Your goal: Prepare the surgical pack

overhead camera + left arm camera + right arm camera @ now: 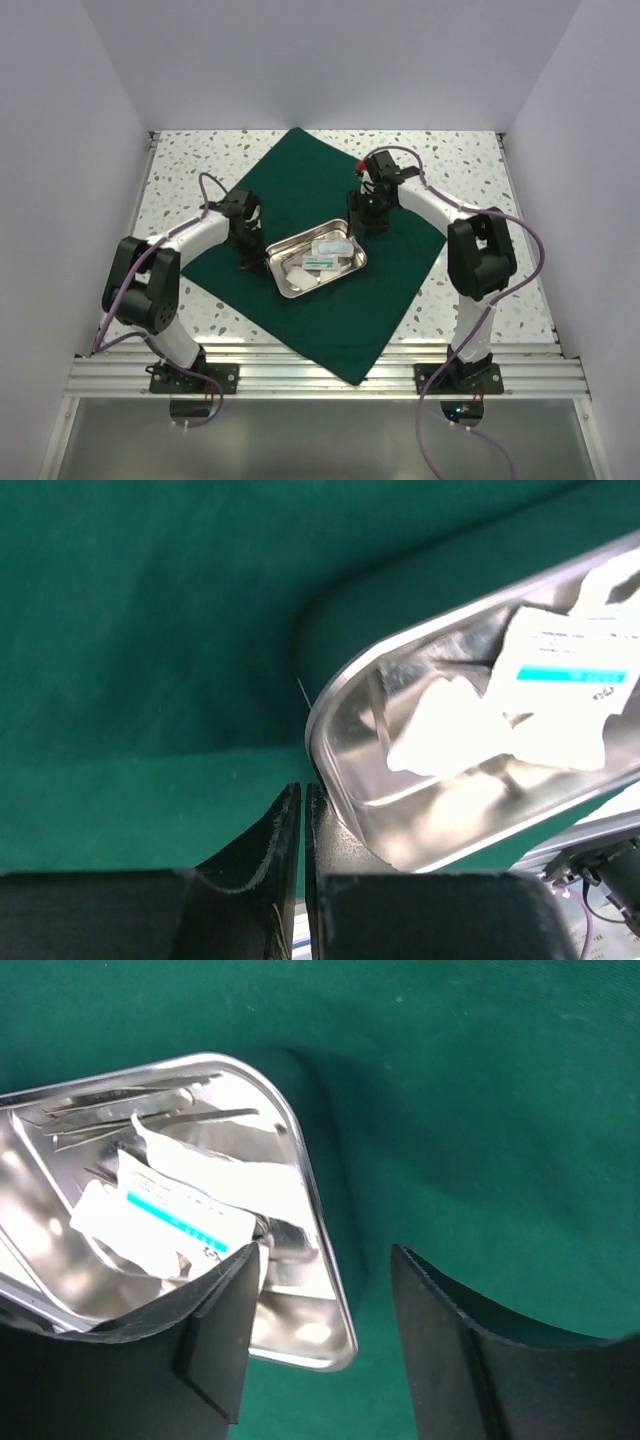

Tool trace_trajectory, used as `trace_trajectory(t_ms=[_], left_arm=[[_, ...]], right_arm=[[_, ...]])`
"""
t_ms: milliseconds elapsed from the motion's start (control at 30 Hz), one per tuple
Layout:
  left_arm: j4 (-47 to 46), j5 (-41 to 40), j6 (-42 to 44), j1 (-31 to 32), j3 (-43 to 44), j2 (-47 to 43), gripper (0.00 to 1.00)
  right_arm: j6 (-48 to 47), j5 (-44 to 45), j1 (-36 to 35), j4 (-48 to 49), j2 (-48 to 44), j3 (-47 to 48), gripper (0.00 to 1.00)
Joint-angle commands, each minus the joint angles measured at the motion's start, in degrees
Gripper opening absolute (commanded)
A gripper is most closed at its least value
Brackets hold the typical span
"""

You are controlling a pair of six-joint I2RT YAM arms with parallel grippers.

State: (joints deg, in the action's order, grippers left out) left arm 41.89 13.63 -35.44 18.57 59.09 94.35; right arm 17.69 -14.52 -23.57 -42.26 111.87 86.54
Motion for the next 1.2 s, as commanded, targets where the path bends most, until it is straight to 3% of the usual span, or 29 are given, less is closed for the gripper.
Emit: trace_trajectory(t_ms=[0,200,467,733,1067,1167], left_arm=[[-3.4,1.5,-0.9,0.0,3.7,2.6,0.09],[-4.7,1.8,-0.9,0.0,7.0,5.8,0.09],[-3.0,1.0,0.3,-0.3,16.4,11.8,0.09],[-1.2,1.7,1.3,-2.4,21.2,16.0,0.09],[-1.2,1.9,2.7,-5.6,21.3,17.0,0.14],[-1.4,1.8,2.8,-6.3,21.2,16.8,0.18]], right_arm=[[-0.7,-1.6,-0.4,2.9,1.9,1.2,0.57],[0.3,-1.6,-0.8,2.3,5.5,4.2,0.35],[1.2,0.5,-0.8,-0.1,9.8,12.3,0.24],[1.6,-0.2,-0.7,-2.4,17.0,23.1,0.22],[2.1,-0.2,-0.7,-3.1,18.9,24.8,0.23],[1.8,-0.2,-0.7,-3.1,18.7,24.5,0.29]])
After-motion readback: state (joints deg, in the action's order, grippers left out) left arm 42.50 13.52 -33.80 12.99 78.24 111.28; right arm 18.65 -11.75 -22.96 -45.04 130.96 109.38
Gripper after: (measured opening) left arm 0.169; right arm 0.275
